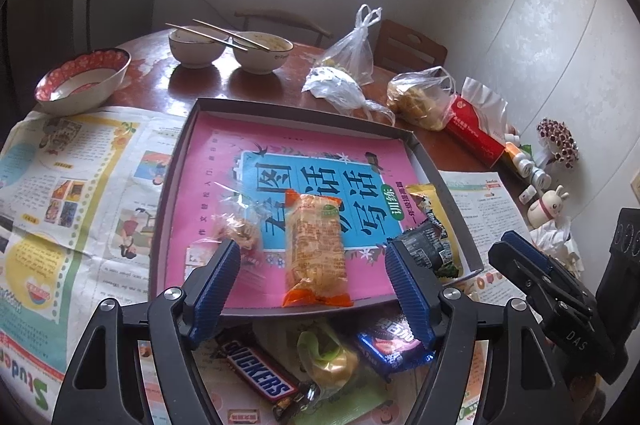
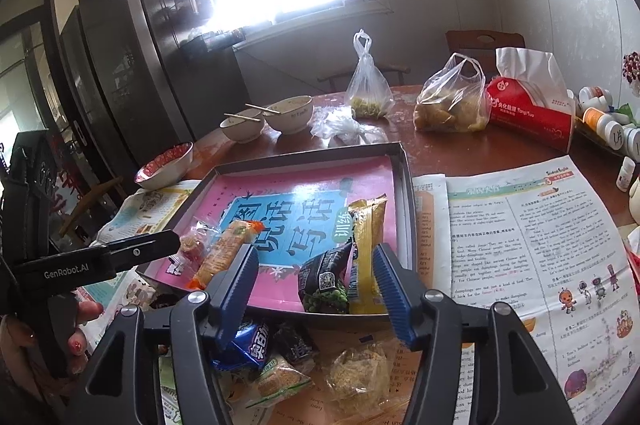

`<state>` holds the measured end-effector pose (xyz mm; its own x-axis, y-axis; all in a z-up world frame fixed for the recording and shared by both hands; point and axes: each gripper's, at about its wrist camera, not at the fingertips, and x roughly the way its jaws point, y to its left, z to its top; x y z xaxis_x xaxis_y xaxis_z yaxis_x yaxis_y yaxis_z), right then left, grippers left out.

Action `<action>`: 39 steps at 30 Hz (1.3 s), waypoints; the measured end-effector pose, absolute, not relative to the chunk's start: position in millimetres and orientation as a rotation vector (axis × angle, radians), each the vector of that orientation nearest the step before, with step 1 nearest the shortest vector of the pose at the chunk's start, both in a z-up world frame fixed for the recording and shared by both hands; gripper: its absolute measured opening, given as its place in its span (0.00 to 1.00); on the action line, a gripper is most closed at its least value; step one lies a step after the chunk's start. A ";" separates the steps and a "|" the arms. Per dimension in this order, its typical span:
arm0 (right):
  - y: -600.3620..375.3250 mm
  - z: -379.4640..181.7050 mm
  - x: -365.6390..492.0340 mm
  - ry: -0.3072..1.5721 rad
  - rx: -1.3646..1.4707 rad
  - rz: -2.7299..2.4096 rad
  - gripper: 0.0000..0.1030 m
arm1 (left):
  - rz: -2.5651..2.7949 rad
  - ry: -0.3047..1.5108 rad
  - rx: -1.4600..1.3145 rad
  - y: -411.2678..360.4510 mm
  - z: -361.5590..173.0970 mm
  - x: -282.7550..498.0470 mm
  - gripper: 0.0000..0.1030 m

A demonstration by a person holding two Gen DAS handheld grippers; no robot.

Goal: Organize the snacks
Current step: 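Release the black pea-snack bag into the tray with the right tool while the left tool opens and withdraws, then move both open tools back over the snack pile beside the tray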

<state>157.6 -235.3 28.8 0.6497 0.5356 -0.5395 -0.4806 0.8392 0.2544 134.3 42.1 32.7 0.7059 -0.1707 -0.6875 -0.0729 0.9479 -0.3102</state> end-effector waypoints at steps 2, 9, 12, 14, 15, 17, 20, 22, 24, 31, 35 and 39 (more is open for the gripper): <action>-235.2 31.3 155.5 0.633 0.089 0.581 0.60 | -0.054 0.785 -0.329 44.0 34.8 131.6 0.74; -234.2 38.5 146.7 0.606 0.079 0.590 0.61 | -0.049 0.773 -0.324 47.3 40.7 122.2 0.74; -234.3 40.6 144.5 0.600 0.078 0.590 0.62 | -0.046 0.772 -0.322 48.5 42.1 118.5 0.74; -234.9 42.1 142.8 0.595 0.076 0.592 0.63 | -0.045 0.772 -0.323 49.5 42.5 116.4 0.74; -235.5 42.9 142.5 0.593 0.076 0.592 0.63 | -0.044 0.772 -0.323 50.0 42.7 115.3 0.74; -236.2 44.2 141.2 0.590 0.076 0.591 0.63 | -0.043 0.770 -0.323 51.1 43.3 112.5 0.74; -237.5 45.5 138.3 0.585 0.074 0.590 0.64 | -0.046 0.767 -0.319 50.5 44.6 109.3 0.74; -238.0 46.2 136.1 0.583 0.070 0.590 0.65 | -0.050 0.766 -0.316 49.8 45.6 107.2 0.74; -238.8 46.5 134.5 0.582 0.066 0.588 0.65 | -0.054 0.765 -0.310 48.5 46.5 106.0 0.74; -244.5 48.1 130.5 0.579 0.066 0.575 0.65 | -0.059 0.782 -0.307 47.8 43.2 99.4 0.74; -246.6 47.3 127.4 0.580 0.061 0.570 0.65 | -0.050 0.787 -0.313 51.6 41.4 96.3 0.74; -246.8 46.5 123.9 0.581 0.054 0.567 0.65 | -0.046 0.789 -0.314 54.5 41.4 92.7 0.74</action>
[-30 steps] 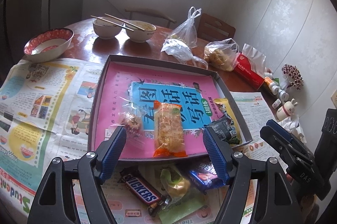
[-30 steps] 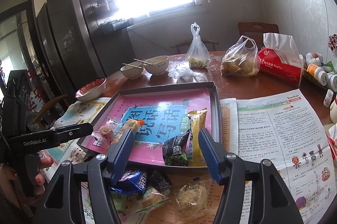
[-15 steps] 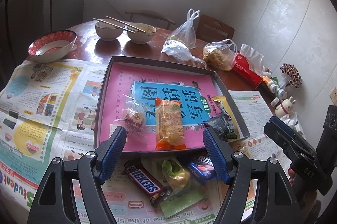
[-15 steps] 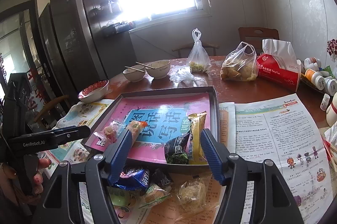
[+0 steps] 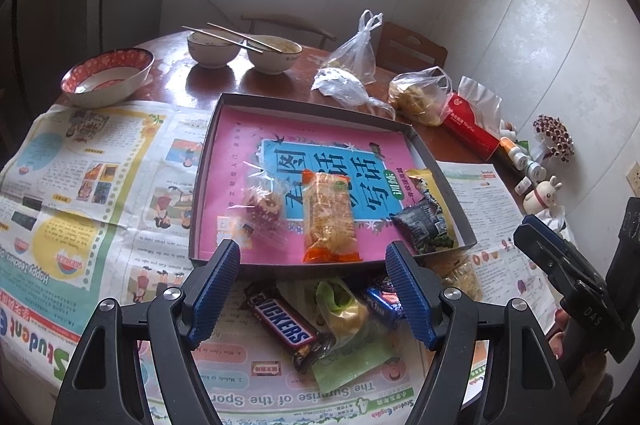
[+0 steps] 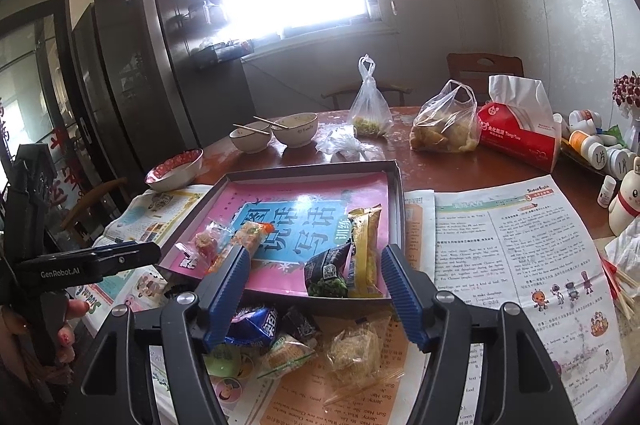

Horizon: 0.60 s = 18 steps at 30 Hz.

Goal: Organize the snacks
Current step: 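Move both open tools back over the snack pile beside the tray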

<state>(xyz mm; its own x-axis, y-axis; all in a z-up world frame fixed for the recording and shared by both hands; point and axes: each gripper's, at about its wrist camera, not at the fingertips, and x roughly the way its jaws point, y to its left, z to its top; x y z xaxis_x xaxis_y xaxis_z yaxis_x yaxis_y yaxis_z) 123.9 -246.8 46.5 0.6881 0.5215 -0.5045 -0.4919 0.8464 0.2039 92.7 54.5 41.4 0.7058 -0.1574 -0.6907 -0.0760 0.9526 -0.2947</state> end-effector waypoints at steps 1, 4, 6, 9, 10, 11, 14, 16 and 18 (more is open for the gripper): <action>-247.0 46.3 122.9 0.581 0.054 0.567 0.65 | -0.043 0.791 -0.314 55.5 41.3 91.9 0.74; -247.6 44.8 119.9 0.583 0.049 0.564 0.66 | -0.036 0.795 -0.319 59.7 40.1 88.7 0.74; -248.4 43.6 118.4 0.585 0.046 0.560 0.66 | -0.029 0.799 -0.322 62.2 39.1 87.5 0.74; -249.3 42.2 116.4 0.587 0.045 0.558 0.66 | -0.017 0.811 -0.326 66.4 35.2 86.2 0.74; -249.5 41.8 115.8 0.589 0.044 0.556 0.66 | -0.015 0.817 -0.328 67.1 33.8 86.0 0.74; -249.8 41.4 115.4 0.590 0.044 0.557 0.66 | -0.010 0.825 -0.332 68.2 31.6 85.6 0.74; -249.8 40.8 114.0 0.591 0.042 0.558 0.67 | -0.004 0.851 -0.345 70.2 23.1 85.4 0.74; -249.5 40.0 112.7 0.593 0.039 0.558 0.67 | -0.002 0.869 -0.348 70.6 18.0 85.9 0.74; -249.3 38.7 112.6 0.597 0.037 0.560 0.67 | -0.003 0.882 -0.348 70.7 14.2 86.5 0.74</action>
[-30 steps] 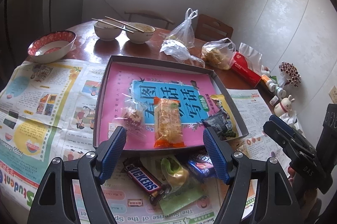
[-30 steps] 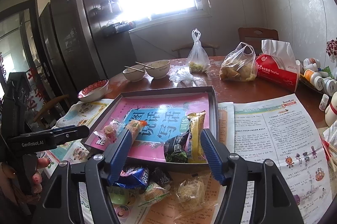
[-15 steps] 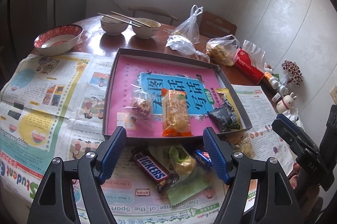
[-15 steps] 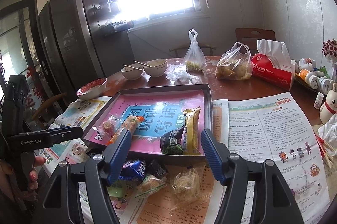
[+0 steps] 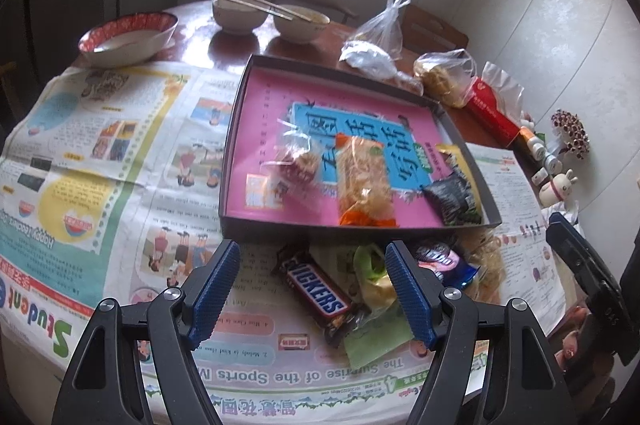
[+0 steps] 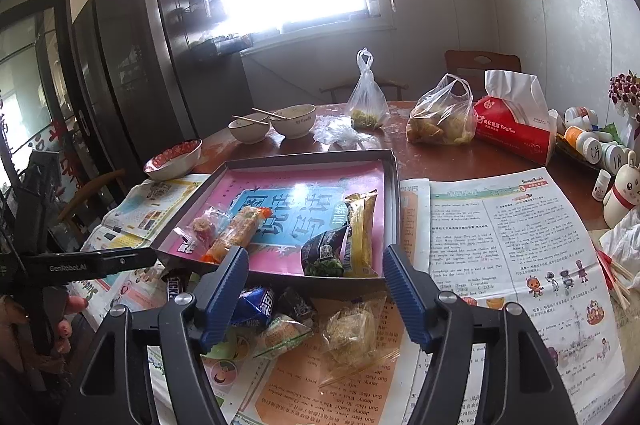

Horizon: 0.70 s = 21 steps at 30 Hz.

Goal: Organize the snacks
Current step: 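Move both open tools back over the snack pile beside the tray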

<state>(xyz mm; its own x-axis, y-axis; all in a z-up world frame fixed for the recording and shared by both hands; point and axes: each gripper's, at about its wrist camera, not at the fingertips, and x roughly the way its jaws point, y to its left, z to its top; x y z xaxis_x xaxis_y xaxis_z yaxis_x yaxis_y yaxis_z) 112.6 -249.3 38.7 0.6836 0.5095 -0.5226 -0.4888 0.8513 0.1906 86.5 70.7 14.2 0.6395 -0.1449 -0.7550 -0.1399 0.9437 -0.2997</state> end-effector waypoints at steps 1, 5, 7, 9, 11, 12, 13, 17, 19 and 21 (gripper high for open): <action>-249.4 37.7 112.3 0.600 0.035 0.559 0.67 | -0.003 0.886 -0.349 71.0 12.9 86.6 0.74; -251.6 34.2 111.0 0.607 0.028 0.551 0.68 | 0.001 0.898 -0.356 73.7 9.4 85.7 0.74; -253.7 30.8 110.8 0.615 0.024 0.545 0.68 | 0.006 0.905 -0.361 75.3 7.7 85.6 0.74; -255.2 27.1 110.9 0.623 0.016 0.534 0.68 | 0.011 0.911 -0.364 77.3 5.9 85.2 0.74; -256.1 24.2 111.3 0.633 0.011 0.524 0.68 | 0.011 0.917 -0.367 78.3 4.4 84.9 0.74; -256.8 22.7 111.3 0.637 0.008 0.518 0.68 | 0.011 0.921 -0.369 79.1 3.2 84.6 0.74; -257.6 21.6 111.0 0.639 0.005 0.515 0.68 | 0.011 0.924 -0.371 80.0 2.4 84.5 0.74; -260.3 18.5 109.8 0.646 0.001 0.508 0.68 | 0.013 0.939 -0.379 81.7 -2.1 84.4 0.74; -261.0 17.5 109.5 0.649 -0.001 0.507 0.68 | 0.009 0.948 -0.382 81.4 -4.3 84.3 0.74; -261.0 16.3 109.0 0.652 -0.006 0.507 0.68 | -0.004 0.960 -0.390 81.4 -7.1 84.5 0.74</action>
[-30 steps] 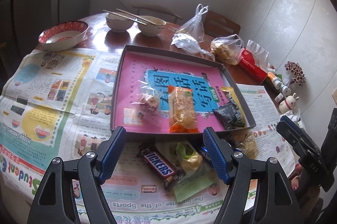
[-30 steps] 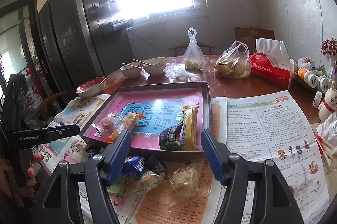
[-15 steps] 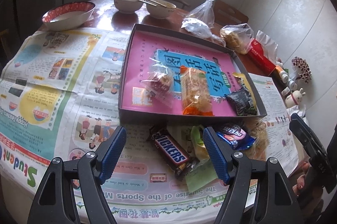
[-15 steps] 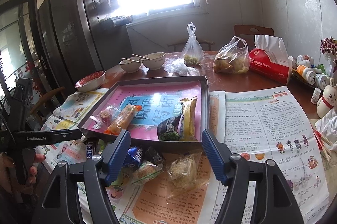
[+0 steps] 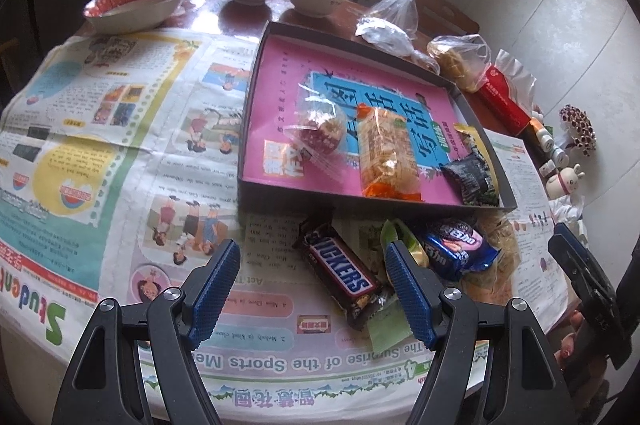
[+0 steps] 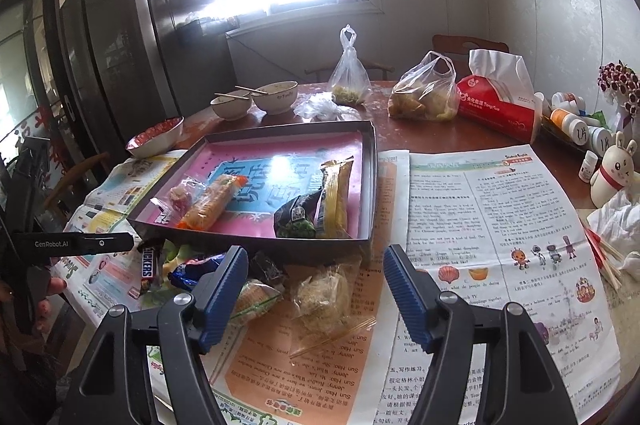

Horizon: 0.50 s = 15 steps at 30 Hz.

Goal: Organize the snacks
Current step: 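Move both open tools back over the snack pile beside the tray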

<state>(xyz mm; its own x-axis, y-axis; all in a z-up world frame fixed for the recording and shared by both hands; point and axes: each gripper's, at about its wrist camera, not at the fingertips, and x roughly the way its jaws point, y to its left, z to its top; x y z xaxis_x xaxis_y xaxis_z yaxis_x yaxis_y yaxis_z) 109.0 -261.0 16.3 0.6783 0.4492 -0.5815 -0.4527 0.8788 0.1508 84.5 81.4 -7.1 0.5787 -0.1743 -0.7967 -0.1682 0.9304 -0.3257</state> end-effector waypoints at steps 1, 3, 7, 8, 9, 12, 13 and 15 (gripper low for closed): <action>-260.8 15.7 108.6 0.652 -0.010 0.505 0.68 | -0.009 0.967 -0.399 81.3 -9.2 84.5 0.74; -260.6 14.1 108.4 0.655 -0.019 0.502 0.68 | -0.018 0.983 -0.415 81.4 -13.6 85.0 0.74; -262.4 9.4 109.5 0.670 -0.022 0.499 0.68 | -0.018 1.004 -0.433 80.1 -20.0 86.5 0.74; -262.8 8.2 109.6 0.673 -0.027 0.497 0.68 | -0.016 1.009 -0.433 79.7 -21.4 86.5 0.74; -263.0 7.3 109.2 0.674 -0.032 0.495 0.68 | -0.014 1.014 -0.434 79.0 -23.1 87.2 0.74; -263.5 3.9 109.0 0.682 -0.049 0.488 0.68 | -0.005 1.025 -0.433 77.1 -26.4 88.7 0.74; -263.3 2.3 109.2 0.687 -0.055 0.484 0.68 | -0.002 1.027 -0.434 76.6 -27.3 89.2 0.74; -262.3 -0.9 110.1 0.697 -0.070 0.481 0.68 | 0.006 1.032 -0.431 75.7 -30.1 90.8 0.74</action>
<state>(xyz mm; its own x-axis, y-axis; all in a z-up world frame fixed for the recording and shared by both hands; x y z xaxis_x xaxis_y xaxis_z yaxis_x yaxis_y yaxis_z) 110.1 -262.4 -0.9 0.6627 0.4023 -0.6317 -0.4480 0.8889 0.0961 90.8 75.7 -30.1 0.5208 -0.1957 -0.8310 -0.2048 0.9163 -0.3442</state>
